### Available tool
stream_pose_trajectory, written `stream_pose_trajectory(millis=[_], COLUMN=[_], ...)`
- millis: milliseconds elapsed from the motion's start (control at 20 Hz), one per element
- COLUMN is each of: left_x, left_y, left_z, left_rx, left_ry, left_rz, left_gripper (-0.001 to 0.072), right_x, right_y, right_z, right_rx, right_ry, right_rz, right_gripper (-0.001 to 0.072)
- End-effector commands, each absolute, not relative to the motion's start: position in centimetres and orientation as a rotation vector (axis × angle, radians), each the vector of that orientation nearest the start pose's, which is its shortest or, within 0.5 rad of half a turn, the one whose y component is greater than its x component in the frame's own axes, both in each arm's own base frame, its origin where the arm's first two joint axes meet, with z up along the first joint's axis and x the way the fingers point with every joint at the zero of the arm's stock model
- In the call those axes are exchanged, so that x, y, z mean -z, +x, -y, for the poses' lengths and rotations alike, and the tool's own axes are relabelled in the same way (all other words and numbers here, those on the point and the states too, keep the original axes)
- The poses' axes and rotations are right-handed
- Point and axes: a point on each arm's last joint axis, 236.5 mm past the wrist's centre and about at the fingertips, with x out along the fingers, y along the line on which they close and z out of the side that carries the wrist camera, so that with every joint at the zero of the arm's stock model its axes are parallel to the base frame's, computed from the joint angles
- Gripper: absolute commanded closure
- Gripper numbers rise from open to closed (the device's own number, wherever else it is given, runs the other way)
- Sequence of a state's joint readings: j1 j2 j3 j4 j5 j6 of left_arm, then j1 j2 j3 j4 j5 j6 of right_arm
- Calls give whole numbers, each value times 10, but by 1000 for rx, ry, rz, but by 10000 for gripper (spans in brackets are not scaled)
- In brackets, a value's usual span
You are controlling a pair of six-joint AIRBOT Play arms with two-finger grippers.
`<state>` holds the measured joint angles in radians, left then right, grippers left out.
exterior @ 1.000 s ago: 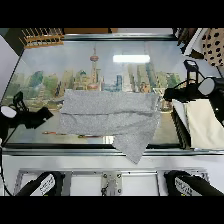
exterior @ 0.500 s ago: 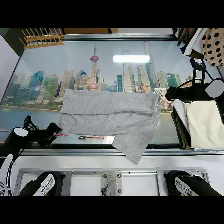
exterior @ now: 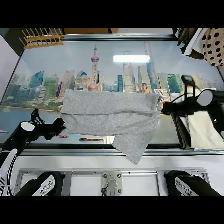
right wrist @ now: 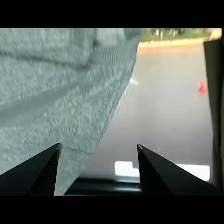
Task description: Fold the clothes and pants, and hang the long-sleeved shirts on hangers.
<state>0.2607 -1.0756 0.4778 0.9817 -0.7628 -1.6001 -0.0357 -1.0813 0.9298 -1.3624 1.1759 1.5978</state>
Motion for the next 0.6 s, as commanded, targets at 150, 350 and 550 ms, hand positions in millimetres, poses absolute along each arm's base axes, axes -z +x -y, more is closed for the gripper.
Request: stream_pose_trajectory(millis=[150, 350, 550], left_x=[87, 88, 88], left_y=[296, 296, 296], left_z=[22, 22, 22], left_rx=[-124, -125, -125], left_ry=[-783, -783, -783], left_rz=[-1191, -1192, -1193], left_gripper=[700, 700, 700], right_x=[100, 111, 121], right_y=[220, 215, 205], right_z=[-87, -112, -126], right_rx=[-109, -181, -215], right_ry=[554, 674, 644], right_rz=[-1589, -1545, -1593], right_gripper=[203, 205, 206])
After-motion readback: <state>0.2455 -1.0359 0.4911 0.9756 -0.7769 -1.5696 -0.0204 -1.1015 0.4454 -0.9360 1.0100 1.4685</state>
